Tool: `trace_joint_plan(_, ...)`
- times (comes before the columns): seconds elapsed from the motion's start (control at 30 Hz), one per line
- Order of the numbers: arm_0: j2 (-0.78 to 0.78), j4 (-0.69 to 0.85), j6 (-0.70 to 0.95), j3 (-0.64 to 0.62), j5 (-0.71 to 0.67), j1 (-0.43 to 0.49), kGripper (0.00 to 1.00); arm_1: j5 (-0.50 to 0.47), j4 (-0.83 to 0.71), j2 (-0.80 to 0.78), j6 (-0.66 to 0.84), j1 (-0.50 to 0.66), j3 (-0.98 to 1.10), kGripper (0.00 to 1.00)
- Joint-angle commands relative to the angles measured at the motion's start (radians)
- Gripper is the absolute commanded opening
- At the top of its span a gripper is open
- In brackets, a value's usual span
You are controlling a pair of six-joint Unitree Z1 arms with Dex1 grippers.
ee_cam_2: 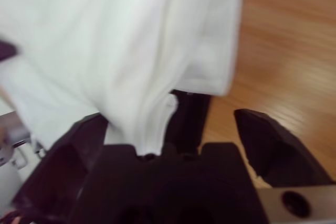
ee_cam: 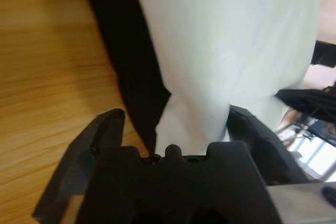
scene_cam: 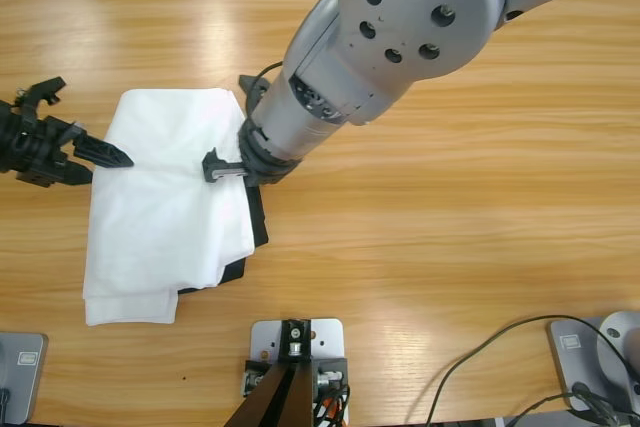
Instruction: Fold clothes
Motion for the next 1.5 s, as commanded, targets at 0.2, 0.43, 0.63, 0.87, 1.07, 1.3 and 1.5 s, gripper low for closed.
trace_joint_plan(0.2, -0.263, 0.167, 0.107, -0.221, 0.147, -0.045, 0.977, -0.163, 0.300, -0.332, -0.247, -0.011, -0.018, 0.937)
trace_joint_plan(0.43, -0.136, 0.284, 0.418, -0.382, 0.144, -0.285, 0.012, 0.113, 0.105, -0.369, -0.459, -0.011, 0.022, 0.000)
trace_joint_plan(0.63, -0.005, 0.238, 0.362, -0.301, 0.032, -0.105, 0.000, 0.299, -0.211, -0.297, -0.397, 0.000, 0.173, 0.000)
trace_joint_plan(0.87, 0.108, 0.087, 0.218, -0.263, -0.089, -0.029, 0.000, 0.496, -0.390, -0.114, -0.378, 0.000, 0.188, 0.000)
trace_joint_plan(1.07, 0.164, 0.013, 0.198, -0.220, -0.212, -0.003, 0.000, 0.561, -0.473, -0.020, -0.378, 0.000, 0.188, 0.000)
trace_joint_plan(1.3, 0.229, -0.067, 0.271, -0.091, -0.379, 0.109, 0.000, 0.608, -0.533, 0.055, -0.374, 0.000, 0.185, 0.000)
trace_joint_plan(1.5, 0.312, -0.080, 0.333, -0.081, -0.435, 0.126, 0.000, 0.636, -0.560, 0.110, -0.373, -0.002, 0.194, 0.000)
